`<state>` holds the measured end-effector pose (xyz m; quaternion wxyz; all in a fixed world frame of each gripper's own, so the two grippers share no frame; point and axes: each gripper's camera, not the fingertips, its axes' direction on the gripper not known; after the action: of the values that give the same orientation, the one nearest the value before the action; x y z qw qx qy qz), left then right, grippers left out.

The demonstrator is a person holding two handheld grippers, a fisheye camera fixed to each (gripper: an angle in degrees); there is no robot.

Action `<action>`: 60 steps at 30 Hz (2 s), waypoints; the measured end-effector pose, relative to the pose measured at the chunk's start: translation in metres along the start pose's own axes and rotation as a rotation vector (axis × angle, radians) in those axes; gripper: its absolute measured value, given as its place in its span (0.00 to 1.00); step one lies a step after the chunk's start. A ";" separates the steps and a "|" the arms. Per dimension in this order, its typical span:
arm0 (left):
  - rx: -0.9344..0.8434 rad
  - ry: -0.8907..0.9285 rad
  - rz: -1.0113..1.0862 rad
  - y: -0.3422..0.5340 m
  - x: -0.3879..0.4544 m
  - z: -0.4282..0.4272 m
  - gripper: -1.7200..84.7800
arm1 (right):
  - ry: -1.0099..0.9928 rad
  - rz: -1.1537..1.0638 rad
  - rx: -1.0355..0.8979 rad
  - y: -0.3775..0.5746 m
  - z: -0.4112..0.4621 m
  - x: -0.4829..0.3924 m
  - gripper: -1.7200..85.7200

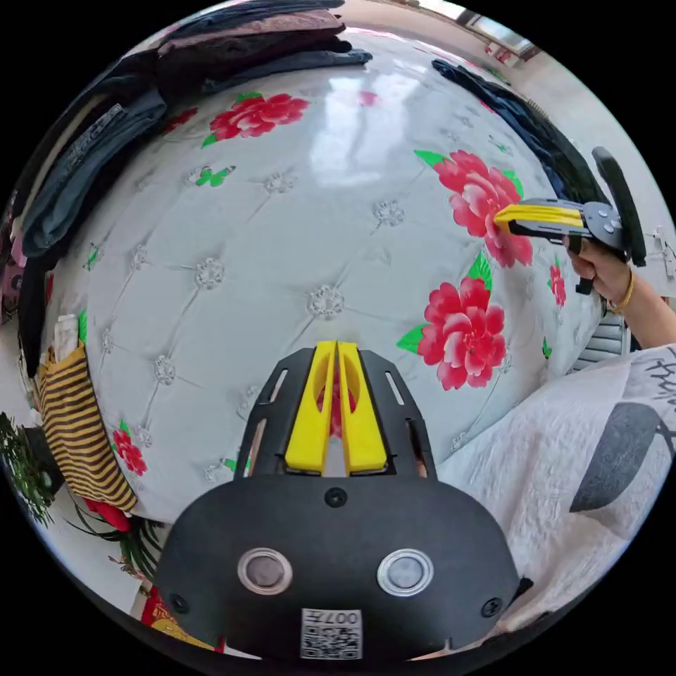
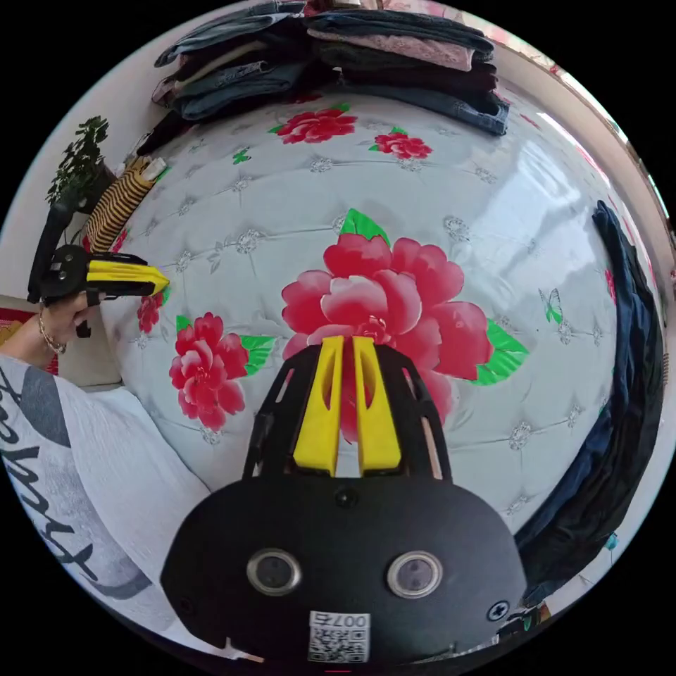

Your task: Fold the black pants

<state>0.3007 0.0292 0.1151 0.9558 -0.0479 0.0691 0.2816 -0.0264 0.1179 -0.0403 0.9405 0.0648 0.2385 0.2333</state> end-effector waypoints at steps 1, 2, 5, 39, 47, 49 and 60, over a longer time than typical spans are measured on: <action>-0.004 -0.030 0.023 -0.002 0.007 0.000 0.01 | 0.005 -0.031 0.016 0.002 0.002 -0.001 0.03; -0.016 -0.085 0.065 -0.006 0.019 0.000 0.01 | -0.003 -0.036 0.018 0.002 0.003 0.000 0.03; -0.033 -0.150 0.095 -0.012 0.036 0.000 0.01 | -0.051 0.100 0.048 0.012 0.000 0.024 0.05; 0.336 0.163 -0.283 0.100 0.012 -0.135 0.01 | -0.164 -0.074 0.417 0.174 -0.155 0.038 0.04; 0.412 0.126 -0.602 0.192 -0.064 -0.155 0.01 | -0.631 -0.423 0.220 0.072 -0.100 -0.104 0.05; 0.439 0.094 -0.693 0.223 -0.082 -0.164 0.01 | -0.661 -0.464 0.126 0.060 -0.081 -0.112 0.06; 0.377 0.060 -0.173 0.154 -0.009 -0.165 0.06 | -0.331 0.165 0.121 0.139 -0.047 0.079 0.06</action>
<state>0.1923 0.1315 -0.0544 0.9660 0.1179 0.1446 0.1788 -0.0442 0.2785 -0.0820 0.9390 0.1782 0.0879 0.2808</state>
